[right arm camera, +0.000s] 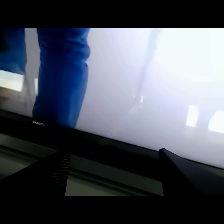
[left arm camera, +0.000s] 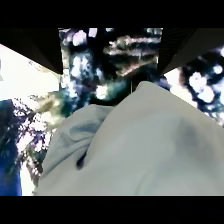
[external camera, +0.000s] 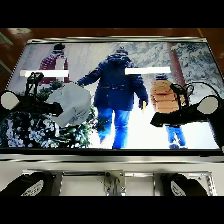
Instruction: Fold the shirts.
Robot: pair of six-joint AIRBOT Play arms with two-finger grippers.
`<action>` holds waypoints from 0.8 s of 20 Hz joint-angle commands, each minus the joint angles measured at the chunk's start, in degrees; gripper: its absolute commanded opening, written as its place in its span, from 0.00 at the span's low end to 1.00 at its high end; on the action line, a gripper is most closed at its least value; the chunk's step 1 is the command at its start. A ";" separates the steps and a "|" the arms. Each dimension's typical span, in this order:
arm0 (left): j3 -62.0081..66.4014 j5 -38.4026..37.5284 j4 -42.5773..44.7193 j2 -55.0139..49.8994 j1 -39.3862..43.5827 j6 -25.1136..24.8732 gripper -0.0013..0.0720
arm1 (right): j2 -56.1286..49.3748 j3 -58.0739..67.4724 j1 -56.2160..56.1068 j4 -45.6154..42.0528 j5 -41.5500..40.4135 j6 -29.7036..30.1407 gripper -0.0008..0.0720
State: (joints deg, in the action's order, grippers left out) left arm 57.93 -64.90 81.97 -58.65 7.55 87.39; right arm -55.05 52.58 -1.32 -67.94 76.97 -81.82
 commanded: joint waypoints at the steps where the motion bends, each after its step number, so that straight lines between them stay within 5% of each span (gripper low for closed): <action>1: 0.09 6.05 6.60 -1.62 -0.17 6.73 0.97 | 0.02 -0.02 -0.04 1.49 -1.38 0.00 0.93; 13: 0.61 12.15 9.51 -13.25 -2.01 11.96 0.99 | 0.02 -0.02 -0.04 1.49 -7.28 -0.02 0.93; 16: 0.92 14.01 3.37 -17.40 -7.56 12.96 1.00 | -0.02 -0.04 -0.04 1.46 -7.76 -0.02 0.93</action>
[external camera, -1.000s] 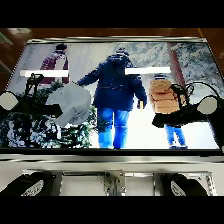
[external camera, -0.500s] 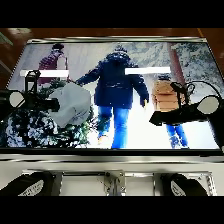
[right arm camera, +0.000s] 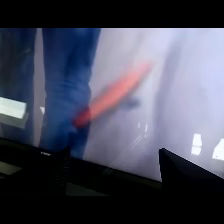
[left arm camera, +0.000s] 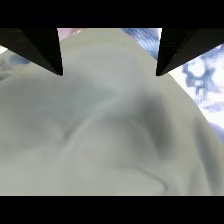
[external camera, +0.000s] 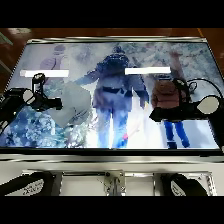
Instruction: Fold the shirts.
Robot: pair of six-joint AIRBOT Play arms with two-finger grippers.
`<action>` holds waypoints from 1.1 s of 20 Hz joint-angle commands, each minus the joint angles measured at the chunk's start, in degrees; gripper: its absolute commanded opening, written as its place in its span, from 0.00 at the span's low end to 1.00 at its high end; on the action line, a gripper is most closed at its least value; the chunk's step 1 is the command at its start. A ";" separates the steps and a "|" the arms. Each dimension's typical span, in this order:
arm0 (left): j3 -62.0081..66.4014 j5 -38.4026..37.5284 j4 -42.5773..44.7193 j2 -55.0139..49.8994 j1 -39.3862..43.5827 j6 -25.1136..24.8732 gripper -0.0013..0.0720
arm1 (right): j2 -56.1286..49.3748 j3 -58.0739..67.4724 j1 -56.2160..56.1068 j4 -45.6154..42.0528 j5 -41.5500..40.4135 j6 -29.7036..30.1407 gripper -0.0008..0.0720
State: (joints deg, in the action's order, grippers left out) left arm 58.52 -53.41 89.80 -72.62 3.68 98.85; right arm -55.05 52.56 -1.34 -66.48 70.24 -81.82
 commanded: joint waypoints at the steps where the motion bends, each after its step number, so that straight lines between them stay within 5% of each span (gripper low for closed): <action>1: 0.33 3.48 -7.50 -4.61 -6.03 1.51 1.00 | -0.02 -0.02 -0.02 0.00 -1.03 0.00 0.93; 5: 0.44 7.65 -18.01 -9.27 -11.43 -0.85 1.00 | -0.02 -0.02 -0.02 0.00 -1.33 -0.02 0.93; 10: 2.95 9.44 -26.16 -16.37 -7.87 -5.25 0.98 | -0.02 0.00 -0.02 0.00 -1.95 -0.02 0.93; 11: 3.61 9.35 -27.71 -17.22 -7.10 -5.20 0.68 | -0.02 -0.02 -0.02 -0.02 -1.95 -0.02 0.93; 12: 4.04 9.18 -29.64 -17.44 -6.64 -5.95 0.19 | -0.02 -0.02 -0.02 -0.07 -1.97 0.00 0.93; 13: 4.79 8.44 -32.46 -17.16 -6.16 -9.70 0.08 | -0.02 -0.02 -0.02 -0.15 -2.29 0.00 0.93; 17: 13.57 -1.79 -35.43 -12.24 -4.39 -19.76 0.07 | -0.02 0.00 -0.02 0.46 -6.12 -0.02 0.93; 22: 27.93 -4.20 -35.45 4.70 1.38 -19.85 0.07 | 0.72 5.35 -0.02 1.66 -6.88 0.28 0.93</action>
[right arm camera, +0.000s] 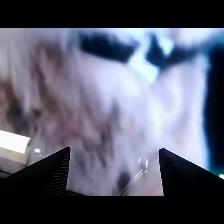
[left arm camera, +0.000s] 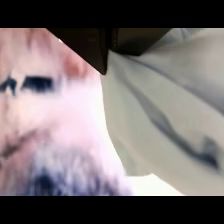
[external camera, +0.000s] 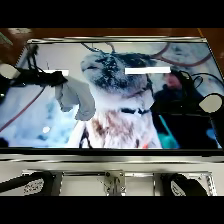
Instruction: Fold the shirts.
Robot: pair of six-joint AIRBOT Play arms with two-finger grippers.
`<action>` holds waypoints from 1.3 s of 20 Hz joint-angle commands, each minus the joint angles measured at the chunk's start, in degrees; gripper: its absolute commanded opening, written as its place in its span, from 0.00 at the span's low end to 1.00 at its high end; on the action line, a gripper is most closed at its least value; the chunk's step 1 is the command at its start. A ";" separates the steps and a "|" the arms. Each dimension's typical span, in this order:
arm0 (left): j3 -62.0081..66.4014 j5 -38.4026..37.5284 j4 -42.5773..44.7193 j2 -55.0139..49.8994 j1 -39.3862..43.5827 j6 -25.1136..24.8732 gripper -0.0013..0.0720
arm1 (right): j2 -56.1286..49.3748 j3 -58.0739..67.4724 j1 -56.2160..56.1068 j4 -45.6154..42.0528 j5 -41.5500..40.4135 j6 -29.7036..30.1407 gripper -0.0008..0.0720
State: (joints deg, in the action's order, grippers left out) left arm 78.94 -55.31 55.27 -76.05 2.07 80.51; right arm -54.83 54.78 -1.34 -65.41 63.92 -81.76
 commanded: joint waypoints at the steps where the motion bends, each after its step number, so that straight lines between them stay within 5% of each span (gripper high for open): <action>1: 10.54 -2.23 -0.92 11.32 4.59 -0.92 0.07 | 1.33 5.84 -0.02 0.57 -0.26 0.48 0.93; 7: 20.46 4.15 -0.94 21.68 16.11 1.84 0.07 | 8.39 22.86 -0.02 0.44 1.62 0.72 0.93; 11: 20.11 5.31 -0.92 20.09 23.52 2.75 0.07 | 11.63 26.10 -0.02 0.11 10.64 -0.52 0.93; 16: 14.45 5.33 -0.92 10.19 31.95 2.73 0.08 | 10.71 24.50 -0.02 -6.14 27.76 -2.29 0.93; 23: 9.77 5.60 -3.67 -13.77 40.98 7.26 0.08 | 10.71 1.33 -0.02 -6.64 17.75 -3.21 0.93; 24: 9.77 5.42 -5.31 -16.87 41.13 7.23 0.17 | 10.71 -2.43 -0.02 -6.56 14.60 -4.07 0.93; 26: 9.81 3.37 -8.11 -20.59 39.47 7.56 0.93 | 10.71 -8.98 -0.02 -5.31 8.85 -6.58 0.93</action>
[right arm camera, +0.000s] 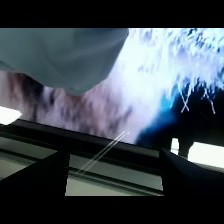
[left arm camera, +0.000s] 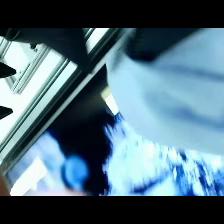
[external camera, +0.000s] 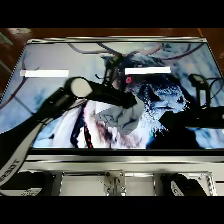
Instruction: Fold the shirts.
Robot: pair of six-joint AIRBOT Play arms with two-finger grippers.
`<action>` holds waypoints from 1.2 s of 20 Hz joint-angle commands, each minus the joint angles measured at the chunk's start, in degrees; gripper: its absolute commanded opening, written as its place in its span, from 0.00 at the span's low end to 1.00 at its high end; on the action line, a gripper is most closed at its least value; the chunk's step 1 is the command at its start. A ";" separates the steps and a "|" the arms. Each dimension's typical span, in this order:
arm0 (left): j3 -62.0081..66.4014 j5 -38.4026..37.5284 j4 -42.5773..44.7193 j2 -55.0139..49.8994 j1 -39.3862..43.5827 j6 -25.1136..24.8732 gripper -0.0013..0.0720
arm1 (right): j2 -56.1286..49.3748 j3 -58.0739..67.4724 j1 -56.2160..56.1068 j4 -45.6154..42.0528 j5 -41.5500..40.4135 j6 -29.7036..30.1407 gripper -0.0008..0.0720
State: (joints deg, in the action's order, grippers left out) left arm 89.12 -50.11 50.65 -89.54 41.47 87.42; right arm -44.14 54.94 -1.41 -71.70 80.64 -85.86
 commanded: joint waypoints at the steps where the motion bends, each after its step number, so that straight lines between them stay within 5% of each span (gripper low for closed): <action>1: -0.33 -4.24 -3.69 -7.61 -1.86 1.44 0.99 | 0.02 -11.74 0.04 2.21 -10.34 -2.89 0.93; 6: 1.27 -25.57 -2.27 -5.35 -22.21 -0.35 0.99 | -0.20 -16.15 0.07 3.78 -16.92 -2.99 0.93; 10: 0.46 -33.44 3.39 -4.46 -34.14 0.42 0.99 | -5.14 -16.15 0.07 3.82 -20.87 -3.72 0.93; 19: -12.50 -25.83 2.19 -7.56 -30.77 -2.34 0.99 | -19.52 -16.15 0.07 3.96 -25.73 -2.38 0.93; 24: -14.86 -18.29 -6.34 -11.28 -27.58 -3.69 0.99 | -19.74 -16.15 0.04 5.35 -25.86 -2.32 0.93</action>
State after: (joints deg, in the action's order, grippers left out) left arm 75.70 -72.90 49.50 -98.74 12.14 84.79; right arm -63.20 38.81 -1.39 -67.37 55.05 -88.31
